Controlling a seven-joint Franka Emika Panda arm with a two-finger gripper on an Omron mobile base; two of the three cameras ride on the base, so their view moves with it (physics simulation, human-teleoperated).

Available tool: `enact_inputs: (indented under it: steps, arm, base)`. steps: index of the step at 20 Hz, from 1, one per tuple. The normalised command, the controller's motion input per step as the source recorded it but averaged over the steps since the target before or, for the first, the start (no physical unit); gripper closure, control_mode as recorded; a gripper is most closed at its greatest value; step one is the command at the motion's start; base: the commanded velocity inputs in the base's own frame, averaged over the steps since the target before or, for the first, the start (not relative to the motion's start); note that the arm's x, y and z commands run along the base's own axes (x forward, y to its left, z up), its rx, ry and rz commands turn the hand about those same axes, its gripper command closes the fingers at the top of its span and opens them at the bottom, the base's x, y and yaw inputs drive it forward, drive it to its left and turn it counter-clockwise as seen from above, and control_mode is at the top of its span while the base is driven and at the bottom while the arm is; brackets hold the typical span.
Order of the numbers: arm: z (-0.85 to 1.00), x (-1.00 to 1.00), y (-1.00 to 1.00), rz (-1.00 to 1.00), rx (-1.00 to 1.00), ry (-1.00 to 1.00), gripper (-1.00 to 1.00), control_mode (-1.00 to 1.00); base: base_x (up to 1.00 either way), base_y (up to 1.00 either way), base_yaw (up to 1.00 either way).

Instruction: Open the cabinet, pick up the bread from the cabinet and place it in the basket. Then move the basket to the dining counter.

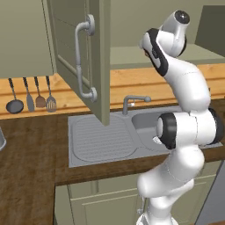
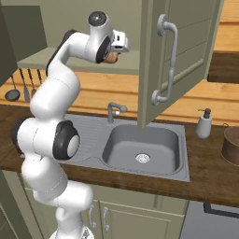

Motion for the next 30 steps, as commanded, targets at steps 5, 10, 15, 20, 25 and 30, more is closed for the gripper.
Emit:
enact_inputs:
  steps: [5,10,15,20,25,30]
  arm:
    - [0.01,-1.0,0.06,0.0,-0.01,-0.07,1.0,-1.0]
    - [0.24,-1.0,0.07,0.0,-0.01,0.0,1.0,-1.0]
    - [0.34,-1.0,0.08,0.0,0.0,0.03,1.0,-1.0]
    - [0.02,-1.0,0.01,0.0,0.0,0.0,1.0,-1.0]
    - [0.0,-1.0,-0.02,-0.03,0.0,0.0,1.0,-1.0]
    - [-0.34,-0.78,-0.01,-0.09,-0.12,0.04,1.0,-1.0]
  base:
    - [0.0,0.0,0.0]
    - [0.0,0.0,0.0]
    - [0.0,0.0,0.0]
    - [0.0,0.0,0.0]
    - [0.0,0.0,0.0]
    - [0.0,0.0,0.0]
